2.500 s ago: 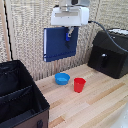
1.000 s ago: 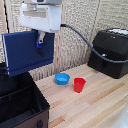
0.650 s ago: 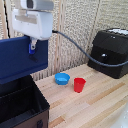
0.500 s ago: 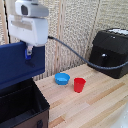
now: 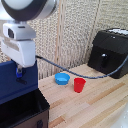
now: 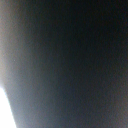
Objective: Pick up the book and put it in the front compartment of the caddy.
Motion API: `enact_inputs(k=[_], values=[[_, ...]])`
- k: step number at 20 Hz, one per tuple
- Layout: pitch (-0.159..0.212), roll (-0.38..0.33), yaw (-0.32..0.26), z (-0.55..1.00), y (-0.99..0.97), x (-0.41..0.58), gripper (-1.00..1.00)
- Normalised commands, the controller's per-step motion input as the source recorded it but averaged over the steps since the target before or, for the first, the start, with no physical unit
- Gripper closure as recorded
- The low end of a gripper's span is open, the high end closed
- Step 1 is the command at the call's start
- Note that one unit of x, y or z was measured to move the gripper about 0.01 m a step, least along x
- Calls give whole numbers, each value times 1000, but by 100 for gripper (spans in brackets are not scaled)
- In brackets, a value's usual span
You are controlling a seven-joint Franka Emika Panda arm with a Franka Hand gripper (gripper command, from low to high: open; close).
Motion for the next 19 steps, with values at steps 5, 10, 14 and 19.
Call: enact_inputs(k=[5,10,14,19], values=[[-19,-169,0,-57,369,185,100],[-40,-116,4,-21,197,201,-100],[-9,-136,14,320,-60,138,-100],[8,-102,-41,375,-282,67,-100]])
